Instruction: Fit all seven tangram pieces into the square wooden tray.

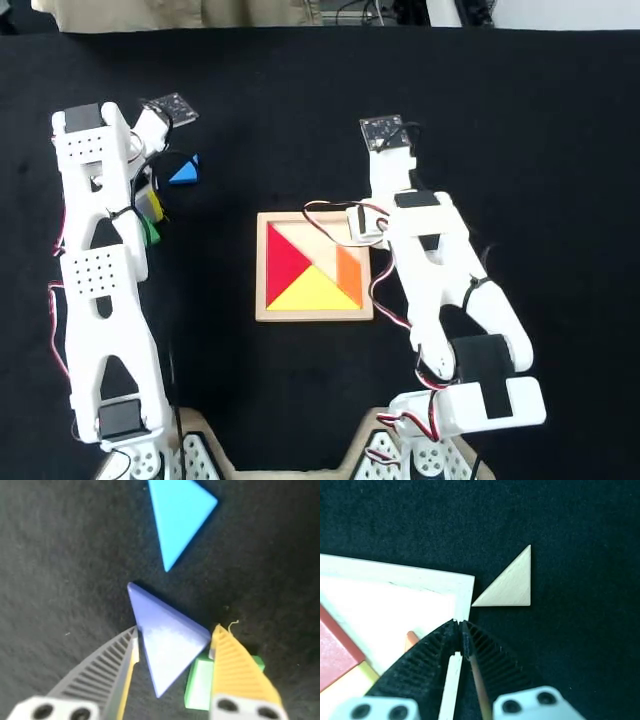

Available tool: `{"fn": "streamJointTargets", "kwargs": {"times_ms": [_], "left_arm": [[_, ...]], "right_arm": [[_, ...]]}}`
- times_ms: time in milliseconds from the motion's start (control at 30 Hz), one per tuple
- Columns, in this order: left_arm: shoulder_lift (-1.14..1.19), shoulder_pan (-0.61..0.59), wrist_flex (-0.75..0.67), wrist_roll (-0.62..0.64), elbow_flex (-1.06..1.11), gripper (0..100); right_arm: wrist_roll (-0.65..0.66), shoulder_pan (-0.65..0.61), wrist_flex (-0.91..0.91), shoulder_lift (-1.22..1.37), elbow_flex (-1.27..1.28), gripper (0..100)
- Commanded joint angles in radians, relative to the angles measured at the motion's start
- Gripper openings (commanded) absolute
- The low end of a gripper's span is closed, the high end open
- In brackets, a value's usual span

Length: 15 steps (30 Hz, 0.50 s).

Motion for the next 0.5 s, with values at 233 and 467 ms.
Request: {"fn": "streamJointTargets", "kwargs": {"times_ms": [233,467], "left_arm": [[-0.026,-0.03,0.006,0.259,-0.064,14],[-0.144,0.016,0.008,0.437,-0.077,17]], "right_arm": [[0.011,0.014,-0.017,-0.001,-0.025,1.1],[0.04,0.012,-0.014,-0.001,-0.025,1.1]]}}
